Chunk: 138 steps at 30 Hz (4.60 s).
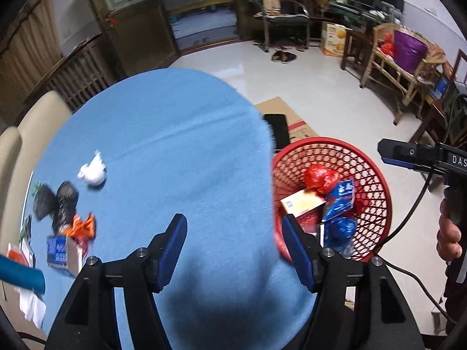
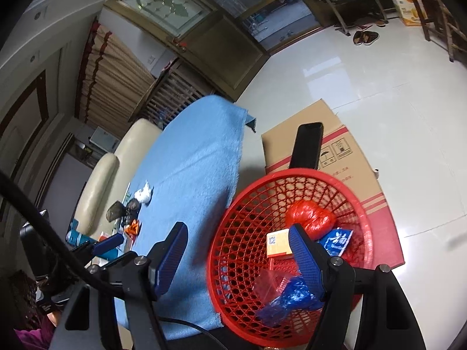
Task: Collect trash
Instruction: 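Grasp the crushed blue can with the left tool while the right tool grasps the orange bag, then carry the blue can and orange bag over the red wastebasket with both tools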
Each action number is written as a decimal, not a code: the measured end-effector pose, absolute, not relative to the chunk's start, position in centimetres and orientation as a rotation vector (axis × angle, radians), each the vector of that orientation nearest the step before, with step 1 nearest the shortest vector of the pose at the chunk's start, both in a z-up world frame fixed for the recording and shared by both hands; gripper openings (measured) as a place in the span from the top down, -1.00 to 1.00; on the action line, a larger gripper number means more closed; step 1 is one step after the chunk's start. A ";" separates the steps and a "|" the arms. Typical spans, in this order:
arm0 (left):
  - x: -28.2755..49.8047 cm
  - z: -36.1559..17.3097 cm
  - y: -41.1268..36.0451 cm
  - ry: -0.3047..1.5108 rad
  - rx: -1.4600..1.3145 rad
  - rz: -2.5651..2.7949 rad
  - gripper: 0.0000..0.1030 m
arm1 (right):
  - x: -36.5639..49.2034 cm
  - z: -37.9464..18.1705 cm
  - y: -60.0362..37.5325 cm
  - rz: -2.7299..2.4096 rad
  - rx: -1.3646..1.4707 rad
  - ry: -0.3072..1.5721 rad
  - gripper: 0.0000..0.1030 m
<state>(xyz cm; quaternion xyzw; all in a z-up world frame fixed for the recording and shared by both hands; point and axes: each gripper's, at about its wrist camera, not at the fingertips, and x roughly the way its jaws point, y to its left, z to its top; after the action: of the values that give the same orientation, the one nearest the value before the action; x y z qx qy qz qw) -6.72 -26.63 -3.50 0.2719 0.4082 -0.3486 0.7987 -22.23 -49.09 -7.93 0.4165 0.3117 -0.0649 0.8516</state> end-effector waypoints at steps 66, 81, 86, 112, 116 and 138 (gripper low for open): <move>4.1 -5.5 5.7 1.051 0.150 -0.364 -0.41 | 15.1 -8.6 -13.8 0.353 0.048 1.032 0.33; 4.6 -7.3 4.1 1.054 0.039 -0.323 -0.13 | 2.7 -3.5 -20.7 0.351 0.256 0.860 0.41; 3.2 -4.5 1.6 0.991 0.067 -0.365 -0.13 | -1.6 -1.9 -23.5 0.307 0.340 0.792 0.41; -6.6 5.0 -18.3 0.677 0.435 -0.566 -0.13 | -16.0 3.2 -35.1 0.047 0.412 0.628 0.40; -7.6 5.6 -19.8 0.646 0.462 -0.583 -0.13 | -17.0 3.4 -36.1 0.025 0.417 0.615 0.40; -10.6 6.1 -25.8 0.583 0.550 -0.648 -0.13 | -21.7 4.2 -41.1 -0.066 0.446 0.559 0.40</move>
<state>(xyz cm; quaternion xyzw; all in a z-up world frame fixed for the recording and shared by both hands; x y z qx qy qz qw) -10.64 -25.79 6.11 0.2632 0.2785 -0.3100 0.8701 -21.68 -41.11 4.16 0.2182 0.2736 -0.0325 0.9362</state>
